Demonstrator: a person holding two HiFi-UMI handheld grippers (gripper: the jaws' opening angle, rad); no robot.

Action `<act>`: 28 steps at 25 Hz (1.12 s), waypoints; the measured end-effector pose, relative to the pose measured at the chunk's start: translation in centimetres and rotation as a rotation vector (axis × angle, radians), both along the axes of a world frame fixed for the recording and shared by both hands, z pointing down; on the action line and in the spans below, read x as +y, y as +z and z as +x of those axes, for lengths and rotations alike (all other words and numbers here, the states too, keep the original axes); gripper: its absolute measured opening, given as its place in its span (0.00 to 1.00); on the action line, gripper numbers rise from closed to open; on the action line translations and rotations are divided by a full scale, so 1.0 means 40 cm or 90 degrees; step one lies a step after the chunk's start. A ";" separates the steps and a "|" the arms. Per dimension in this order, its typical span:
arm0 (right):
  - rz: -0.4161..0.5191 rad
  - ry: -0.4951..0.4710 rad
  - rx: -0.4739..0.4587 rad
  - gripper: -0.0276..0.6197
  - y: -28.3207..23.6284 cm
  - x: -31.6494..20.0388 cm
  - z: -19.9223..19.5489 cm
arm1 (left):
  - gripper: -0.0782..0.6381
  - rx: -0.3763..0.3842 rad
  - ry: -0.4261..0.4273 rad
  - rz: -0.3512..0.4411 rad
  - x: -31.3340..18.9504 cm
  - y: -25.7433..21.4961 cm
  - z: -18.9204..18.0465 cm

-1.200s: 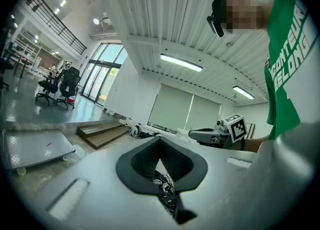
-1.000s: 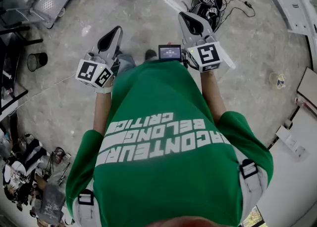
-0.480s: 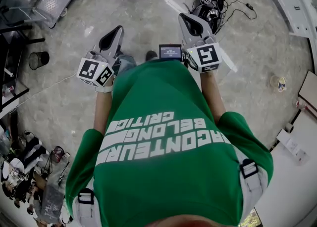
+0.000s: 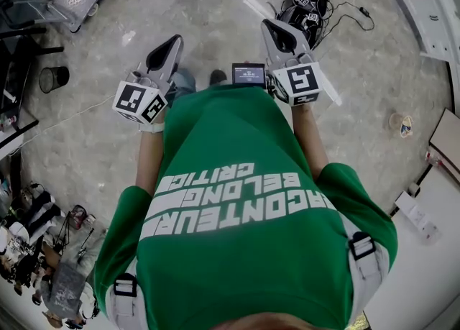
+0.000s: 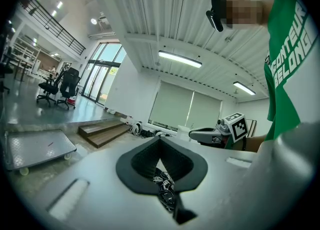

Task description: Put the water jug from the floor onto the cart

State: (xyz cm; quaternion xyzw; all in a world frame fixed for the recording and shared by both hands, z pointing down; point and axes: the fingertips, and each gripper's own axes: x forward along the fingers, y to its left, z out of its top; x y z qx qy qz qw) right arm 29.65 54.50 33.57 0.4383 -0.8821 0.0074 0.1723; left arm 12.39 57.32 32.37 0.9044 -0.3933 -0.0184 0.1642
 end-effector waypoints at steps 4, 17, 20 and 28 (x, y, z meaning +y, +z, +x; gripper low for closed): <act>-0.014 0.014 0.002 0.03 0.019 -0.016 -0.003 | 0.13 0.004 -0.003 -0.008 -0.016 0.012 -0.023; -0.045 0.041 0.028 0.03 0.044 -0.184 -0.065 | 0.13 0.020 0.006 -0.016 -0.219 0.027 -0.110; -0.045 0.044 0.032 0.03 0.041 -0.238 -0.102 | 0.13 0.023 0.010 -0.019 -0.272 0.033 -0.146; -0.051 0.042 0.044 0.03 0.036 -0.350 -0.240 | 0.13 0.030 0.027 -0.020 -0.389 0.026 -0.258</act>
